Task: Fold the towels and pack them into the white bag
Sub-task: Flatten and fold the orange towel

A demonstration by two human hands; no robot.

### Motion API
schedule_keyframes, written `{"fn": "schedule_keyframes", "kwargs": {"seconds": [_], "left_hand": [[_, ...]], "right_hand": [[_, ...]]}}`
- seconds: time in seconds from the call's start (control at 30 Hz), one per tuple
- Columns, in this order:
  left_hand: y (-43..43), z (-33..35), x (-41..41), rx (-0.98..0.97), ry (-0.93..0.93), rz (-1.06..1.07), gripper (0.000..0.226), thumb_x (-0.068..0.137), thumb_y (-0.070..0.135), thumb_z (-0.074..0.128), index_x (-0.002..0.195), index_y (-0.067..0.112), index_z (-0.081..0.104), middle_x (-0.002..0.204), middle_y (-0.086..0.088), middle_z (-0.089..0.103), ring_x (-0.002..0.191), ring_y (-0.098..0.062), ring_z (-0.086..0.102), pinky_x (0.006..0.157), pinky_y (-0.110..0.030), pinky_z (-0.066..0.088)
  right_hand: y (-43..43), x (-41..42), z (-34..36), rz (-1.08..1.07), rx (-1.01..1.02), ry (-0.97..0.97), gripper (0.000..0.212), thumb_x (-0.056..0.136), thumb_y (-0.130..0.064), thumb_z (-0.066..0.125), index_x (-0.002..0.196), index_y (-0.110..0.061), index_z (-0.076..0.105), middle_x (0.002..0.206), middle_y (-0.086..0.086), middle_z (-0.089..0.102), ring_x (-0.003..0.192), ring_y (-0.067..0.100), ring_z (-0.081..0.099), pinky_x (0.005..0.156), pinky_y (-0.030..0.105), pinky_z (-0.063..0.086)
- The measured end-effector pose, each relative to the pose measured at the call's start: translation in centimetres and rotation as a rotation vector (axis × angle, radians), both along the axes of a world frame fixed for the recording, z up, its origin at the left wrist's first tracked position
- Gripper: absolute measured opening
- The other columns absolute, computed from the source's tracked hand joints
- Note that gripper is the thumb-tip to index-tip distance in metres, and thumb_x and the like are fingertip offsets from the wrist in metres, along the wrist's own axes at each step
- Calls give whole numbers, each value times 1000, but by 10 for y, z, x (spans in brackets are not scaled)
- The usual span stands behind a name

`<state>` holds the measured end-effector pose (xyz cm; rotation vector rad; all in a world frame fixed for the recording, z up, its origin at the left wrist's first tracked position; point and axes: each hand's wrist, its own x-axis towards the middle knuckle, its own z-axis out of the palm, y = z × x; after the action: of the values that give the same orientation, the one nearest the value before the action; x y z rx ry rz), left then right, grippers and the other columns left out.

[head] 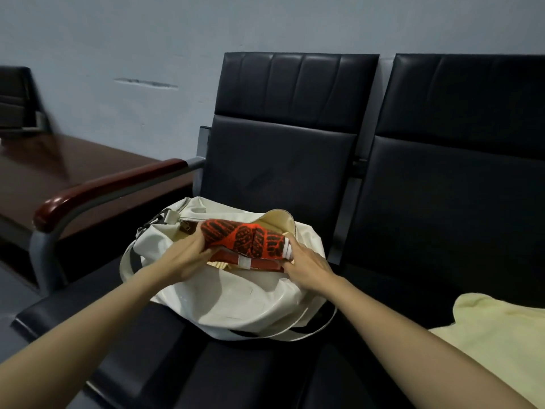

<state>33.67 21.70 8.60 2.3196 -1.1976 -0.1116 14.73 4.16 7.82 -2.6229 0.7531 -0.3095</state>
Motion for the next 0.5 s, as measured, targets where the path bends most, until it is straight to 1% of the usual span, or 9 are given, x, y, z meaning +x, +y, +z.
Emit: {"fn": "schedule_keyframes", "kwargs": {"seconds": [0.1,0.17,0.2,0.27,0.3,0.33,0.4,0.43,0.5], "left_hand": [[7,8,-6,17,41,25,68,84,52,56,138,17,33,130,-10,55,118,-29,52,94,-36,40],[6,17,-7,27,166,19,77,63,60,61,128,24,45,122,-2,59,114,-24,54,96,-34,41],[3,20,-6,43,239,12,67,59,55,66,118,25,52,115,-1,62,109,-22,57,94,-32,42],[-4,26,-6,164,328,8,30,72,30,73,99,22,61,105,-3,65,100,-22,60,87,-27,43],[-9,28,-5,239,306,14,18,80,21,69,97,20,63,105,-4,65,97,-21,58,83,-25,42],[-12,29,-6,320,254,10,16,86,19,64,101,17,64,107,-3,64,95,-19,56,81,-24,40],[-18,35,-15,492,173,-18,29,96,23,50,121,10,59,113,2,56,100,-18,51,82,-23,35],[-20,38,-21,573,159,-22,35,99,27,44,129,10,54,116,2,51,106,-19,49,85,-23,34],[-23,38,-25,668,141,-26,41,101,34,40,134,12,49,127,0,50,117,-22,48,96,-26,35]], "right_hand": [[3,-3,9,-3,22,1,52,88,-31,55,136,-34,34,113,0,56,100,26,57,76,34,41],[1,-6,15,-10,79,-19,44,80,-31,63,123,-31,51,109,-3,58,99,20,57,79,34,47],[-1,-6,18,-7,115,-14,38,76,-30,65,113,-28,58,104,-4,61,96,18,59,81,36,51],[-5,-6,22,-3,230,45,30,71,-29,70,100,-23,64,95,-2,67,88,15,64,79,35,56],[-7,-4,23,-3,302,95,29,72,-28,73,99,-20,66,92,-1,69,83,14,65,74,30,56],[-7,-3,25,-5,361,162,29,74,-28,74,100,-18,66,90,0,68,77,12,64,68,25,53],[-7,0,32,-8,403,284,38,81,-39,70,111,-19,61,92,0,65,71,12,58,66,23,46],[-8,2,34,-7,400,313,42,85,-46,64,118,-20,57,94,0,63,71,12,55,67,24,44],[-7,6,33,-1,339,327,44,94,-50,51,122,-16,56,92,-1,60,72,13,52,67,25,40]]}}
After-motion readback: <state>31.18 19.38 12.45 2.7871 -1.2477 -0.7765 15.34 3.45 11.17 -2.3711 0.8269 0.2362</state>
